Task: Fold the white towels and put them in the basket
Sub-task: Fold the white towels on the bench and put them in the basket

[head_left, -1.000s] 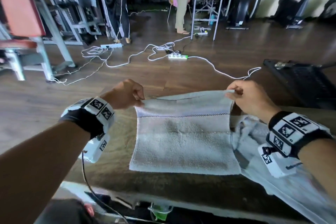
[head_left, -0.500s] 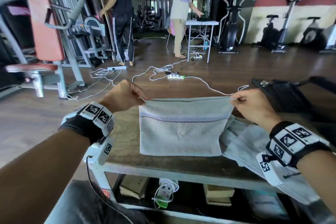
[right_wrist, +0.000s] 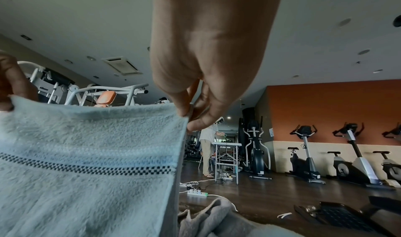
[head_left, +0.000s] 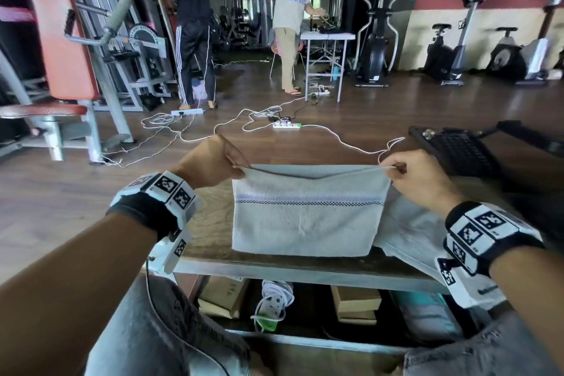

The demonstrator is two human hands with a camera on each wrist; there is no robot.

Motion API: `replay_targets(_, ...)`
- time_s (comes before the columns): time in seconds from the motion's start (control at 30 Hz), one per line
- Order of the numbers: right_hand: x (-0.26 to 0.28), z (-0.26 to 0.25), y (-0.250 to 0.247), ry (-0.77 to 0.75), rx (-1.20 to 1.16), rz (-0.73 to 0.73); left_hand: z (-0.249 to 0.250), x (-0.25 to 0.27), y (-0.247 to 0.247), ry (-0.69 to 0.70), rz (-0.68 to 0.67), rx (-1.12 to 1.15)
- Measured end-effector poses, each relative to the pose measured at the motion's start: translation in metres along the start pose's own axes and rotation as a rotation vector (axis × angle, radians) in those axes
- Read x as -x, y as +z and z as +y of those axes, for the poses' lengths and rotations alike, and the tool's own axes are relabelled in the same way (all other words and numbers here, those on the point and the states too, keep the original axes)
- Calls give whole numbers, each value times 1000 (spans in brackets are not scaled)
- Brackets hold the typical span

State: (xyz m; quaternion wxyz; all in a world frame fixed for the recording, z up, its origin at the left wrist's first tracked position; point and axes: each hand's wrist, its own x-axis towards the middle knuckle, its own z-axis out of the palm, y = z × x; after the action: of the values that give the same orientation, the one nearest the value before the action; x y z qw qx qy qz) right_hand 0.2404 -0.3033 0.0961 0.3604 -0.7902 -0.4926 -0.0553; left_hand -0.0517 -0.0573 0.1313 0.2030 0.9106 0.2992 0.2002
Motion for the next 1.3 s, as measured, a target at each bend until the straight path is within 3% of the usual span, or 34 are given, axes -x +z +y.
replay_targets(0.3, -18, -4, -3, 28, -41, 3, -7, 5, -20, -27, 13, 27)
replay_targets(0.57, -34, -19, -1, 79, -124, -4, -18, 4, -33, -60, 123, 145)
replay_targets(0.77, -64, -49, 0, -61, 94, -88, -22, -18, -51, -76, 204, 17)
replay_targets(0.9, -109, -70, 7, -102, 139, 20, -24, -41, -70, -152, 335, -65)
replay_targets(1.07, -133, -82, 21, -99, 121, 182, -21, -41, -85, -137, 516, -17)
replay_targets(1.17, -113, -80, 27, -98, 75, 192, -31, -18, -76, -114, 492, 127)
replay_targets(1.3, -59, -61, 44, -23, -34, 0, -53, 28, -39, -118, 340, 239)
